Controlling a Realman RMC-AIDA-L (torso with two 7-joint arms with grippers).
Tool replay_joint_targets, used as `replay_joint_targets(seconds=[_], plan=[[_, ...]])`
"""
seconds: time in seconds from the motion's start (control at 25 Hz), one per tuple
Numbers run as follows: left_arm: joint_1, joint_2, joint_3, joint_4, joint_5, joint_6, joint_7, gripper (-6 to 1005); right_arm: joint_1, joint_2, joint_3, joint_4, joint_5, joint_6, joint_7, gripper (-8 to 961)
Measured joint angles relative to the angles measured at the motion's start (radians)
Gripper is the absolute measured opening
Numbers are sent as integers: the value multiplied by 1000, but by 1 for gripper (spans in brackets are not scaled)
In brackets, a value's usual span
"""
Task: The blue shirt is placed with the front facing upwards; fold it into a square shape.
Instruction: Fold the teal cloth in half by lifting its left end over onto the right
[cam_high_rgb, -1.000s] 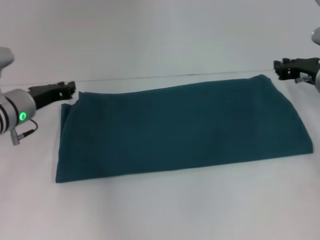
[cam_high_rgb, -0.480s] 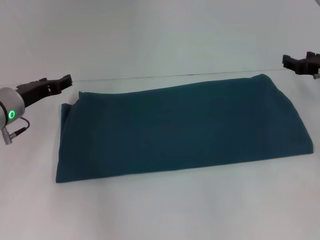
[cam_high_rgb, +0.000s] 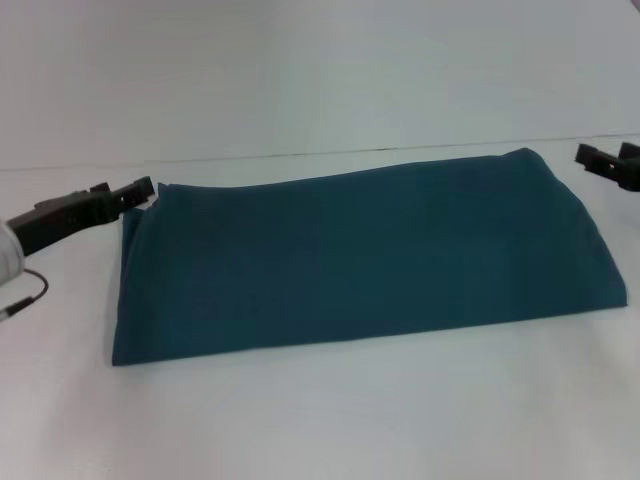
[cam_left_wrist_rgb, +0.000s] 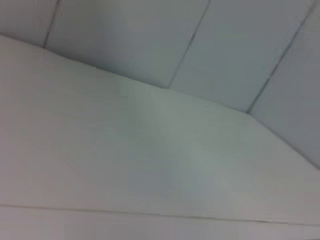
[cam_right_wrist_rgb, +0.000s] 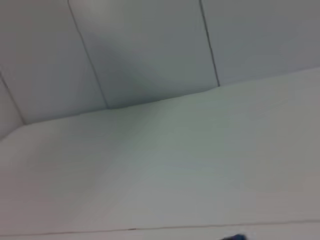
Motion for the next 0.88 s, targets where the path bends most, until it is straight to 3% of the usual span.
replay_joint_targets(seconds=[0.32,0.56,0.88], plan=[[67,-3,3,40,12,151,-4,722,-105,-22,-1,-114,-46,-223,211,796],[92,-2,5,42,21,184,-10,722,-119,-47,-2,-157,-194,-302,377,795],[96,5,5,69,120,230,-73,721,-124,-55,9,-208,-291,-339,478,794]])
